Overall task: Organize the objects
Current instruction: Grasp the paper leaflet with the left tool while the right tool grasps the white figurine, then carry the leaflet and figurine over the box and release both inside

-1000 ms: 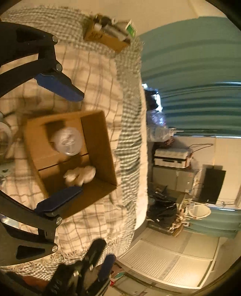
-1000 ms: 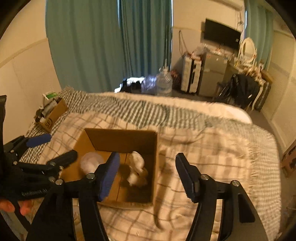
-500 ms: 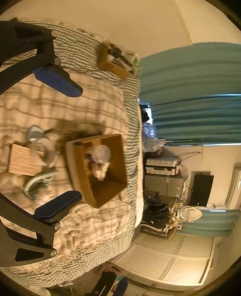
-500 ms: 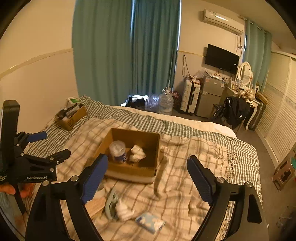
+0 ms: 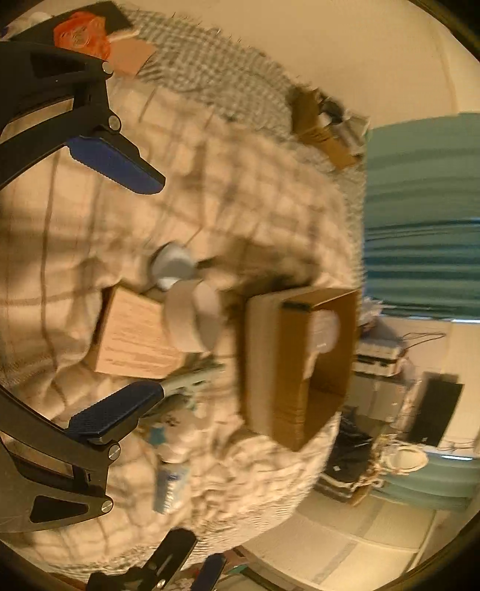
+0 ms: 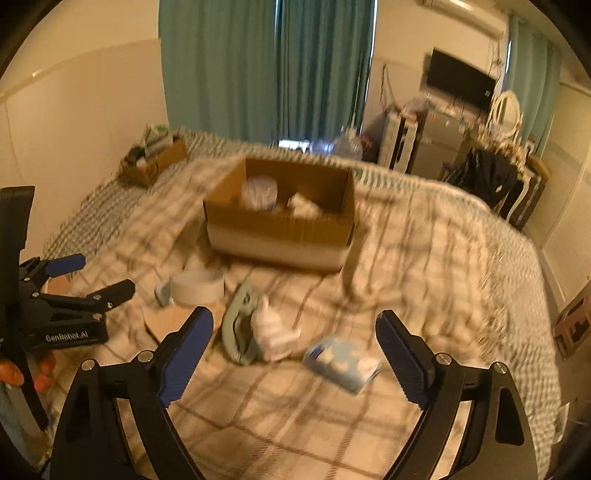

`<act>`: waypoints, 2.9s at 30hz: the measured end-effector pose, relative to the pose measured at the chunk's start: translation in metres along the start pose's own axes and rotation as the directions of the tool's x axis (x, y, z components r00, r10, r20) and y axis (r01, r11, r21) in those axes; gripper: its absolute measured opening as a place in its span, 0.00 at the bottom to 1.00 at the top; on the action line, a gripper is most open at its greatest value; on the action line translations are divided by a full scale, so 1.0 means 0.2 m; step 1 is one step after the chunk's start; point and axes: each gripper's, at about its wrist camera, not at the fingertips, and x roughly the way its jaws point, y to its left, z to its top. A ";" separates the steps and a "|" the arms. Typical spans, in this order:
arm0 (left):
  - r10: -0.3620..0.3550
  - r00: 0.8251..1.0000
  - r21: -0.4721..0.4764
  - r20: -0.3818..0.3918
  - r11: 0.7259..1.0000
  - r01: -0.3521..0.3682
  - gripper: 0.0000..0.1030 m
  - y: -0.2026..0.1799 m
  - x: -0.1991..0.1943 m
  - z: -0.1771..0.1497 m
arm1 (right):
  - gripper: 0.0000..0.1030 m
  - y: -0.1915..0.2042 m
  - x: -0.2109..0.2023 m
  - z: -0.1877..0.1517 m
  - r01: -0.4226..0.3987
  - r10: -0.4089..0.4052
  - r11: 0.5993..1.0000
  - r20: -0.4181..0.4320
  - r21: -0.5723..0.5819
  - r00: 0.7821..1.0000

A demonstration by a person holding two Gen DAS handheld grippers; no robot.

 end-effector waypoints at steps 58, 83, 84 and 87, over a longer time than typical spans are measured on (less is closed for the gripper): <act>-0.215 0.974 -0.031 -0.075 0.977 0.213 0.75 -0.13 -0.02 0.10 | 0.55 0.00 0.21 -0.04 -0.081 0.083 0.996 -0.060 0.037 0.995; -0.153 0.982 0.017 0.107 0.988 0.152 0.75 -0.15 0.06 0.94 | 0.55 -0.14 0.20 0.79 -0.038 0.039 0.999 0.116 -0.019 0.993; -0.150 0.983 0.024 0.103 0.989 0.149 0.75 -0.16 0.10 0.97 | 0.55 -0.16 0.24 0.82 -0.037 0.038 0.999 0.112 -0.015 0.993; -0.147 0.985 0.040 0.094 0.989 0.144 0.75 -0.19 0.20 1.04 | 0.55 -0.22 0.36 0.88 -0.038 0.037 0.999 0.099 0.011 0.994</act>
